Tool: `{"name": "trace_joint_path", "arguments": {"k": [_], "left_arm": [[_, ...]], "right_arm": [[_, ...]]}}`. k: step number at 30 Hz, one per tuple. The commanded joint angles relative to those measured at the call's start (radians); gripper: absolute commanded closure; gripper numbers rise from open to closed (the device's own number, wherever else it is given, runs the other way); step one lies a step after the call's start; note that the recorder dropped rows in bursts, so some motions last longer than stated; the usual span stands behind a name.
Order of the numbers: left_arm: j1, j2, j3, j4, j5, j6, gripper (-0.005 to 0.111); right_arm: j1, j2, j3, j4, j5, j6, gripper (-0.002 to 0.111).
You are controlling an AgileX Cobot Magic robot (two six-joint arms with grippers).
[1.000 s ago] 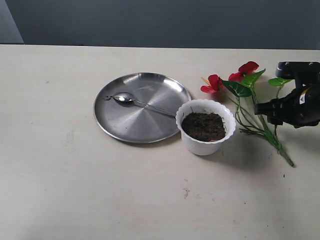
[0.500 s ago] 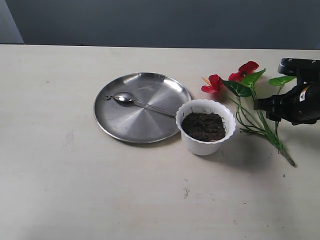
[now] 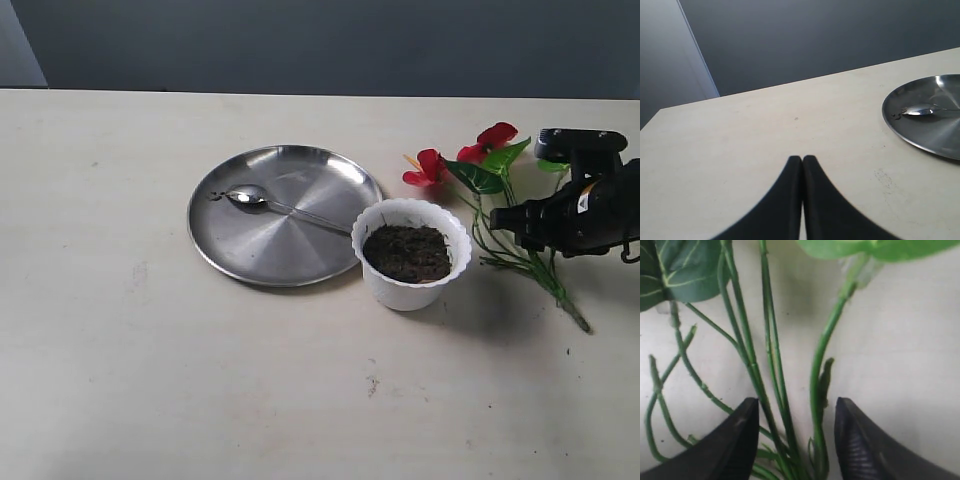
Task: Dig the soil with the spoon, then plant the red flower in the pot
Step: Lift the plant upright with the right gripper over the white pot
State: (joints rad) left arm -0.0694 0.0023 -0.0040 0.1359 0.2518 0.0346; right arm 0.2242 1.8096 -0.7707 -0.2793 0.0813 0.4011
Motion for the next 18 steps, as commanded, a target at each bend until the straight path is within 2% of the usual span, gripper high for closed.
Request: {"name": "trace_joint_path", "arguments": {"k": [1,2,4,11,18], "left_arm": [[-0.005,-0.002,0.004,-0.002,-0.009,-0.002,0.106],[-0.005,-0.002,0.004,-0.002,-0.009,-0.002,0.106],[-0.005,-0.002,0.004,-0.002,-0.009,-0.002,0.106],[-0.005,-0.002,0.004,-0.002,-0.009,-0.002,0.106],[-0.005,-0.002,0.004,-0.002,-0.009,-0.002,0.106]], "right_arm": [[0.000,0.003,-0.005,0.000,-0.036,-0.004,0.087],[0.000,0.003,-0.005,-0.007,-0.043,-0.004,0.100],[0.000,0.003,-0.005,-0.010,-0.054,-0.008,0.109],[-0.002,-0.031,-0.005,-0.010,-0.081,-0.008,0.109],[0.000,-0.248,-0.001,-0.051,-0.220,-0.008,0.109]]}}
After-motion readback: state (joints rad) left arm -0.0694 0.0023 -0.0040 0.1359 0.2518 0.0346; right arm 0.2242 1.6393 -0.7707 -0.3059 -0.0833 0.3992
